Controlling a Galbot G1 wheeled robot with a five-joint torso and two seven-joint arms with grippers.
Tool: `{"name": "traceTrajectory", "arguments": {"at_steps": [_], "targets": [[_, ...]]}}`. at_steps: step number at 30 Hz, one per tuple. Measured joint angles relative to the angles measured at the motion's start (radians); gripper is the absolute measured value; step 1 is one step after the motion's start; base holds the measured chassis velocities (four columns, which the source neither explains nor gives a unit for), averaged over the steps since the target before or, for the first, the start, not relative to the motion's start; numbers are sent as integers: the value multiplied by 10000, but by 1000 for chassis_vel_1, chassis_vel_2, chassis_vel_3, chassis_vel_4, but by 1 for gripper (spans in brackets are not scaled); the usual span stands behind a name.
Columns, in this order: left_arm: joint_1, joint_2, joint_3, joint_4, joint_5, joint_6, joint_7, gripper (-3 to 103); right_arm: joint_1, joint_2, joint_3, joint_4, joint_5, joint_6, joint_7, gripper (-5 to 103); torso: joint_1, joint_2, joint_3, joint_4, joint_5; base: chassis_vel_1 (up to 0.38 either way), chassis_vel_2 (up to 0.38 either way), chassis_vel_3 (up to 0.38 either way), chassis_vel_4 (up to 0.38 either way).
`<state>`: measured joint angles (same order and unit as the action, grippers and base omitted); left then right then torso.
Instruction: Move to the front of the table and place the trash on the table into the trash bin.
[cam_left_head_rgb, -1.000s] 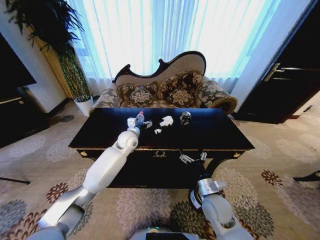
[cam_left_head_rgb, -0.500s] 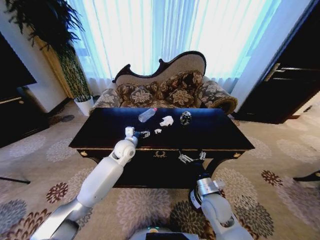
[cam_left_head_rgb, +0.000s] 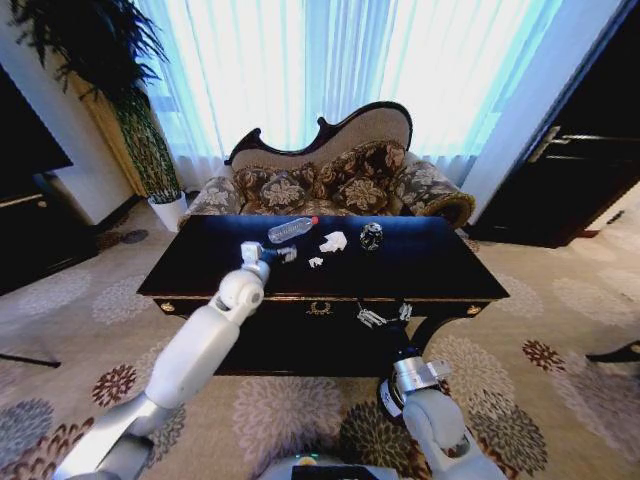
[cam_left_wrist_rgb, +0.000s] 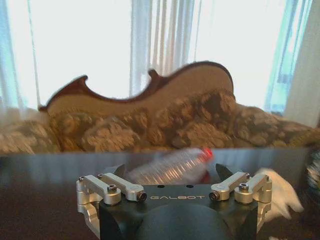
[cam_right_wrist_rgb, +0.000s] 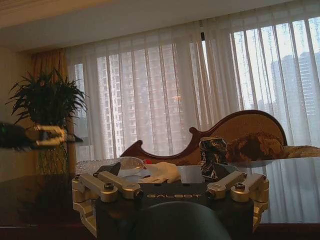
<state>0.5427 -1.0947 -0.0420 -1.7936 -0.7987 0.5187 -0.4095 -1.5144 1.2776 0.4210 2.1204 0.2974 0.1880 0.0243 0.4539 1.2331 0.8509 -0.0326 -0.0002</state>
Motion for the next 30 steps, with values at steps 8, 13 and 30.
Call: {"name": "traceTrajectory", "arguments": {"at_steps": [8, 13, 30], "targets": [[-552, 722, -450, 263, -950, 828, 171, 100, 29, 23, -35, -32, -64, 0, -7, 100, 0, 0, 0, 2, -2, 0, 0, 0, 0], [-1028, 1386, -719, 873, -1348, 1159, 1789, 100, 31, 73, -88, -36, -138, 0, -36, 100, 0, 1, 0, 2, -1, 0, 0, 0, 0], [-2767, 1276, -62, 5343, -962, -1548, 7944, 100, -121, 77, -67, 51, -156, 108, -54, 100, 0, 0, 0, 3, -1, 0, 0, 0, 0]]}}
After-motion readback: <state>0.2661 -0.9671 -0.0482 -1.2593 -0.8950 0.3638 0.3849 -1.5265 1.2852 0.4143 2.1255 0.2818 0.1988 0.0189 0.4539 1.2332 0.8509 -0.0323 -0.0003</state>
